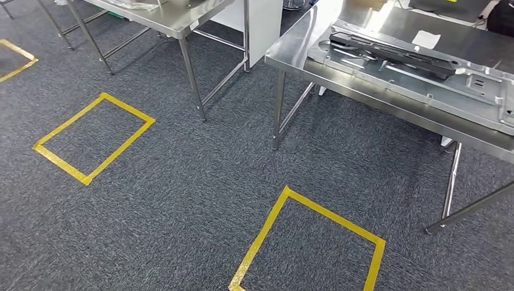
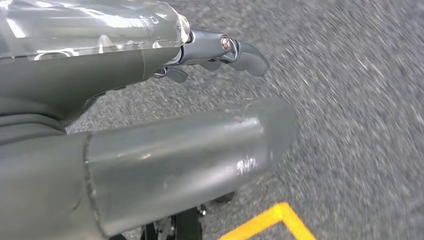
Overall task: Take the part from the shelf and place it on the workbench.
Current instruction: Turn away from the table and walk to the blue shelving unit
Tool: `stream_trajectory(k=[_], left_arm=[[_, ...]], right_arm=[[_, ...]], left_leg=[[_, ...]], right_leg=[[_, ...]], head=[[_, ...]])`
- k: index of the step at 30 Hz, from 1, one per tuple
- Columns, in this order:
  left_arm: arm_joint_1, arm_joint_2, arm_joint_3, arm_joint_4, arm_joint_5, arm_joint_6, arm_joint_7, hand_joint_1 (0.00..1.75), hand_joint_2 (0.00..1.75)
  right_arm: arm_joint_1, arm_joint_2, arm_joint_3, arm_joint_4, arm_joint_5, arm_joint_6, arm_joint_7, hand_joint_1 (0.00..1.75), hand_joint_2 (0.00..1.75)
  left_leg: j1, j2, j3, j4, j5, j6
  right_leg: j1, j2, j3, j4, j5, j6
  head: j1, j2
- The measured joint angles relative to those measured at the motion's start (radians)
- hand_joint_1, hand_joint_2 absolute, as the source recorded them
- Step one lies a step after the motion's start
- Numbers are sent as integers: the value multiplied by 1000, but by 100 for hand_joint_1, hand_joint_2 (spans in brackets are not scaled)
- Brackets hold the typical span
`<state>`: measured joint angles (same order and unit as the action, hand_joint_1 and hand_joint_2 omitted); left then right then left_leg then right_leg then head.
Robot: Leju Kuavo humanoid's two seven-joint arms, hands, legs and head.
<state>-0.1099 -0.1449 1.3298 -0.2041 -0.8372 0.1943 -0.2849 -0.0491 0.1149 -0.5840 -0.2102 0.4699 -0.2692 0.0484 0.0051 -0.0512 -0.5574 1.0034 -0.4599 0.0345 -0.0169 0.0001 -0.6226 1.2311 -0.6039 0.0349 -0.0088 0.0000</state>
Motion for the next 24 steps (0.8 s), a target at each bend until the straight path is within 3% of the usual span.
stream_trajectory(k=[1, 3, 5, 7, 9, 11, 13, 14, 16, 18, 20, 22, 24], left_arm=[[0, -1, 0, 0, -1, 7, 4, 0, 0], [-1, -4, 0, 0, -4, 20, 13, 0, 0], [-1, -7, 0, 0, -13, 39, 21, 0, 0], [2, -18, -1, 0, -28, 101, 23, 0, 0], [3, -43, -2, 0, -36, 179, -2, 0, 0], [2, -69, -5, 0, -40, 215, -42, 0, 0], [1, -87, -8, 0, -48, 223, -63, 0, 0], [2, -93, -9, 1, -52, 223, -64, 0, 0], [4, -101, -12, 1, -61, 224, -54, 0, 0], [3, -105, -16, 1, -71, 225, -38, 0, 0], [2, -109, -24, 1, -79, 218, -28, 0, 0], [6, -110, -31, 1, -84, 207, -25, 0, 0], [11, -110, -33, 1, -87, 200, -25, 0, 0]], right_arm=[[0, -2, 0, 0, -2, -1, -8, 0, 0], [0, -5, -1, 0, -6, 0, -25, 0, 0], [-4, -5, -1, 0, -10, 6, -43, 0, 0], [-11, -5, -2, 0, -12, 17, -55, 0, 0], [-12, -6, -2, 0, -9, 28, -56, 0, 0], [-7, -9, -2, 0, -1, 35, -48, 0, 0], [-5, -11, -2, 0, 9, 40, -35, 0, 0], [-5, -11, -2, 0, 14, 43, -28, 0, 0], [-6, -10, -1, 0, 26, 48, -12, 0, 0], [-5, -9, 1, 0, 38, 52, 6, 0, 0], [-6, -9, 4, 1, 49, 53, 23, 0, 0], [-8, -8, 6, 2, 54, 53, 32, 0, 0], [-9, -6, 8, 2, 56, 52, 34, 0, 0]], left_leg=[[0, -13, 0, 3, -1, -2], [-3, -36, -6, 13, -3, -10], [-3, -55, -15, 18, -2, -22], [-1, -65, -22, 19, 0, -34], [-3, -28, -41, 59, -26, -43], [0, 24, -92, 172, -89, -50], [6, 40, -145, 284, -133, -58], [9, 44, -149, 298, -129, -61], [15, 60, -100, 212, -75, -65], [12, 103, -30, 80, -27, -61], [4, 123, -5, 25, -19, -49], [1, 103, -7, 19, -17, -34], [3, 83, -5, 9, -10, -18]], right_leg=[[-1, 11, 27, -63, 41, -3], [-3, 49, 74, -174, 87, -10], [-2, 66, 86, -209, 89, -18], [-4, 46, 87, -216, 93, -29], [-8, 21, 91, -224, 98, -42], [-6, -6, 93, -226, 97, -49], [-5, -36, 93, -225, 95, -51], [-5, -50, 93, -225, 94, -50], [-6, -72, 98, -224, 90, -45], [-4, -91, 104, -222, 83, -34], [1, -109, 110, -222, 79, -21], [0, -122, 117, -227, 77, -7], [-5, -85, 112, -206, 55, 4]], head=[[0, 0], [1, 0], [2, 0], [2, 0], [-5, 0], [-14, 0], [-16, 0], [-16, 0], [-16, 0], [-18, 0], [-15, 0], [-13, 0], [-9, 0]])
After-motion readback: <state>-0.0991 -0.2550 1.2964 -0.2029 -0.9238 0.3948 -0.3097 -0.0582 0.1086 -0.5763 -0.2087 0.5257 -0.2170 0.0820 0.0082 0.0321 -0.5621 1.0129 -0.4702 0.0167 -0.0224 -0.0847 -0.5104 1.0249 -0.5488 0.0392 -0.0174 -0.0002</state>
